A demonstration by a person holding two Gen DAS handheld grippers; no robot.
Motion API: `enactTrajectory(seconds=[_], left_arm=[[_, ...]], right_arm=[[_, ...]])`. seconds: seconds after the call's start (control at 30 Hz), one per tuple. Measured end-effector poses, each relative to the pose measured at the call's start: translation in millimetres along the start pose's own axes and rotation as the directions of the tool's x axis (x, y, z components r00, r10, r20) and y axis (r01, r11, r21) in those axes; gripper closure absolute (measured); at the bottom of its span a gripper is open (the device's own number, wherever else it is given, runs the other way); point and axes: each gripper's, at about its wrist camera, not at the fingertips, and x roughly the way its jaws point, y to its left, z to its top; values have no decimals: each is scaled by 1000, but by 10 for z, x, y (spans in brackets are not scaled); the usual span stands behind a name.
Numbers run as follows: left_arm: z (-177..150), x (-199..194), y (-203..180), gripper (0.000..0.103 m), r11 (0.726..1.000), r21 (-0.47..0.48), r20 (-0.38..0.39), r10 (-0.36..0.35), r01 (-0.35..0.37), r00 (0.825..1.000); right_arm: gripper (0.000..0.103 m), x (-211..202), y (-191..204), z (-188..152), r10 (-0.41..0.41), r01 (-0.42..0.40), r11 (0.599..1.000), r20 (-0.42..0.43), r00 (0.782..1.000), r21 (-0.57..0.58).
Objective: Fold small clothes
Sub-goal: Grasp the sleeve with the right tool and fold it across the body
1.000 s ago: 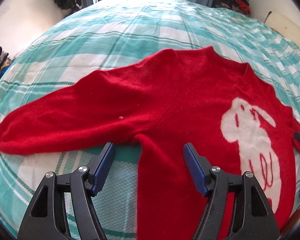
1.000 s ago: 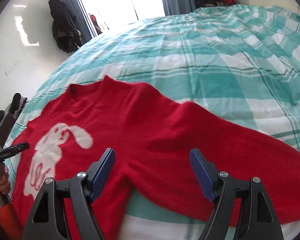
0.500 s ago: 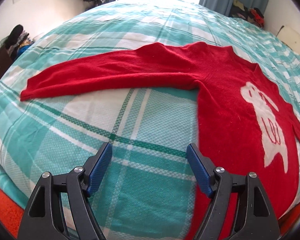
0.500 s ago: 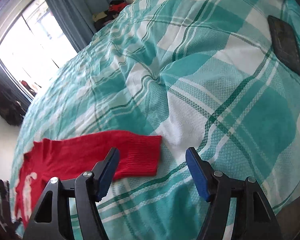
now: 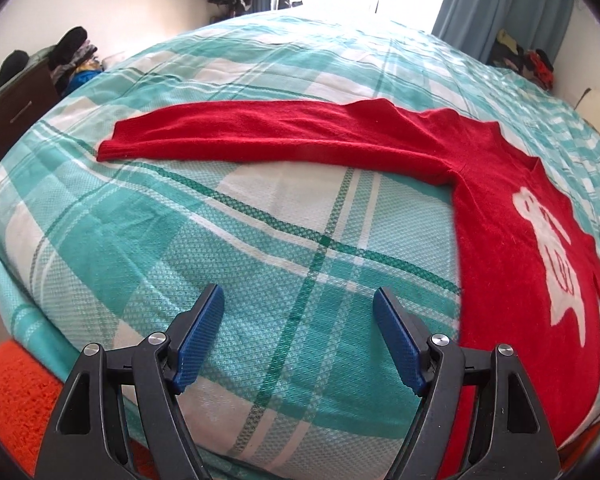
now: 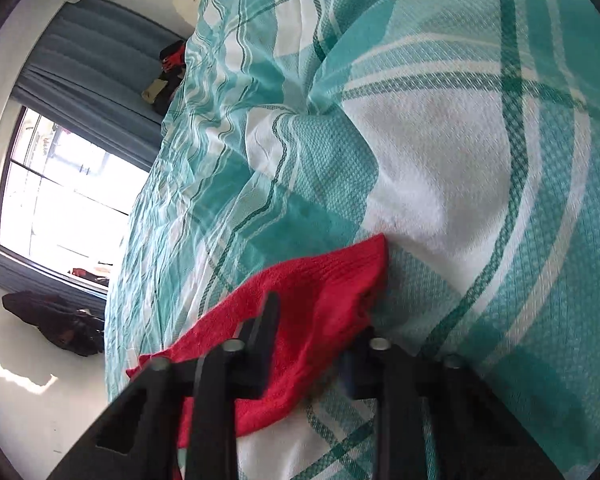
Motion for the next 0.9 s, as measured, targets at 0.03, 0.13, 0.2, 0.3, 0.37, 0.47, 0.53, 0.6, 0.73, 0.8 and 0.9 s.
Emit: enactTrajectory(seconds=[0.03, 0.13, 0.2, 0.3, 0.37, 0.47, 0.53, 0.6, 0.73, 0.8, 0.9], left_arm=[[-6, 1, -1, 24, 1000, 3, 5, 1, -1, 1000], [-10, 23, -37, 20, 1000, 18, 10, 10, -10, 1000], [-7, 36, -60, 18, 1000, 24, 13, 13, -13, 1000], [2, 40, -44, 18, 1000, 12, 16, 6, -6, 1000], [1, 27, -11, 18, 1000, 0, 20, -10, 10, 1000], [-9, 10, 24, 18, 1000, -10, 23, -23, 23, 999], [-13, 9, 24, 18, 1000, -10, 24, -24, 24, 999], [-17, 7, 23, 18, 1000, -5, 25, -21, 21, 999], [-35, 11, 4, 18, 1000, 12, 29, -13, 12, 999], [-32, 28, -5, 17, 1000, 14, 27, -8, 7, 1000], [-37, 39, -32, 15, 1000, 20, 27, 3, -3, 1000]], right_arm=[[96, -72, 101, 50, -10, 11, 999, 14, 1000, -34], [96, -367, 689, 101, 90, -81, 979, 36, 995, -188], [96, -522, 1289, 12, 192, -184, 933, -5, 981, -311], [96, -589, 2346, -410, 330, -358, 806, -144, 933, -471], [96, -568, 2974, -839, 375, -447, 703, -246, 894, -553], [95, -443, 3655, -1590, 410, -579, 579, -408, 815, -574], [72, -204, 3946, -2037, 395, -670, 536, -548, 737, -514], [27, 54, 4037, -2337, 368, -713, 549, -639, 675, -437], [27, 210, 3802, -2184, 438, -725, 594, -616, 655, -349], [31, 276, 3603, -1875, 406, -655, 655, -556, 726, -377], [46, 349, 3488, -1746, 191, -473, 626, -466, 864, -620]])
